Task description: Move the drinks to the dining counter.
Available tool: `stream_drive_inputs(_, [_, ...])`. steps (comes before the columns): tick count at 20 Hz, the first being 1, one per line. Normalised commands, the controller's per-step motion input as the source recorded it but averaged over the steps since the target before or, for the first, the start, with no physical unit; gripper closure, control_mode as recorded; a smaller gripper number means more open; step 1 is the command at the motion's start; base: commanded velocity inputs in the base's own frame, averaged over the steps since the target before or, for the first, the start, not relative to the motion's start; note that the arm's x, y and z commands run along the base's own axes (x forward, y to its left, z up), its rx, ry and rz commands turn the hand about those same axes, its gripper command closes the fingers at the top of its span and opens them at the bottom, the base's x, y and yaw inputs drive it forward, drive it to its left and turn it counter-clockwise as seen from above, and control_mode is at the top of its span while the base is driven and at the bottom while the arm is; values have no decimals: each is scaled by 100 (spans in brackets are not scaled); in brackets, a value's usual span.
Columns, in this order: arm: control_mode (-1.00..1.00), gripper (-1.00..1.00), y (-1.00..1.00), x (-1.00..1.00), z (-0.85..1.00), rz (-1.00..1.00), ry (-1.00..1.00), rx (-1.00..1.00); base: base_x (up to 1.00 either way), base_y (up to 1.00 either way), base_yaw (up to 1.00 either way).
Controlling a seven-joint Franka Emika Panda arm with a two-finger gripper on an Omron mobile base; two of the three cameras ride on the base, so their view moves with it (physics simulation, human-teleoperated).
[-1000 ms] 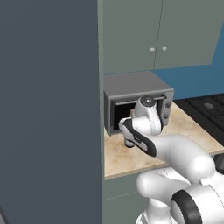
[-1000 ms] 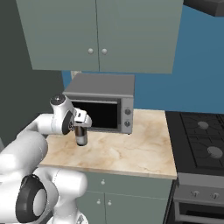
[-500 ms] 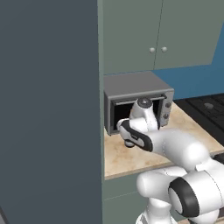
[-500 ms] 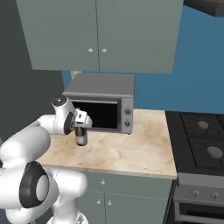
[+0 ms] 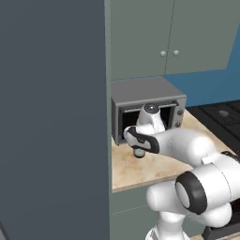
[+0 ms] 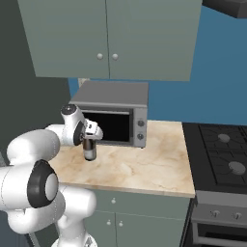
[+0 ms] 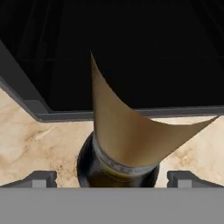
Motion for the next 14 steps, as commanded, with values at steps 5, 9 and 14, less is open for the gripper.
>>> stream_drive_inputs(5, [-100, -100, 0, 15, -7, 0, 1, 0, 0, 0, 0])
stream_drive_inputs(9, [-100, -100, 0, 10, -14, 0, 0, 0, 0, 0, 0])
stream_drive_inputs(14, [-100, -100, 0, 1, -4, 0, -2, 0, 0, 0, 0])
